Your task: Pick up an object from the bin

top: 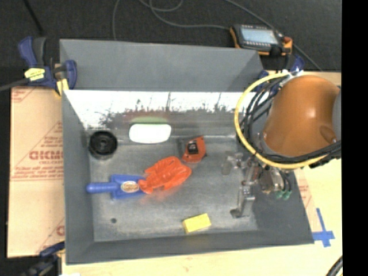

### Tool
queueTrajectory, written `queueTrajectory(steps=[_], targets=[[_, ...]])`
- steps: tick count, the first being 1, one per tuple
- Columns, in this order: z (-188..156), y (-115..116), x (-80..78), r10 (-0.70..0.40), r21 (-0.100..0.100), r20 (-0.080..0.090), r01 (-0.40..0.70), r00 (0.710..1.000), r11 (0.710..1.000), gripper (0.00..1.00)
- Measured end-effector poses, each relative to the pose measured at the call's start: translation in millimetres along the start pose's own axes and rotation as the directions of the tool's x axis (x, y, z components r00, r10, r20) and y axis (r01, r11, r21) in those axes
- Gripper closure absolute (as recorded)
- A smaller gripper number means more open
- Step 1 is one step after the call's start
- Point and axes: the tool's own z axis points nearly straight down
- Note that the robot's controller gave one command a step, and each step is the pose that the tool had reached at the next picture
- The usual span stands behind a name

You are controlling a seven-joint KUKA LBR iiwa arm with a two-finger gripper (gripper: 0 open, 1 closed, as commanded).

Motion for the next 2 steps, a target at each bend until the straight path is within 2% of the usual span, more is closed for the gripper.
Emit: queueTrajectory(steps=[1,2], targets=[[-4,0,-1.5,-0.001,0.001,0.008,0.001,1.0,1.0,0.0],[24,27,-57.1,-0.015,0.001,0.015,0.015,1.0,1.0,0.0]])
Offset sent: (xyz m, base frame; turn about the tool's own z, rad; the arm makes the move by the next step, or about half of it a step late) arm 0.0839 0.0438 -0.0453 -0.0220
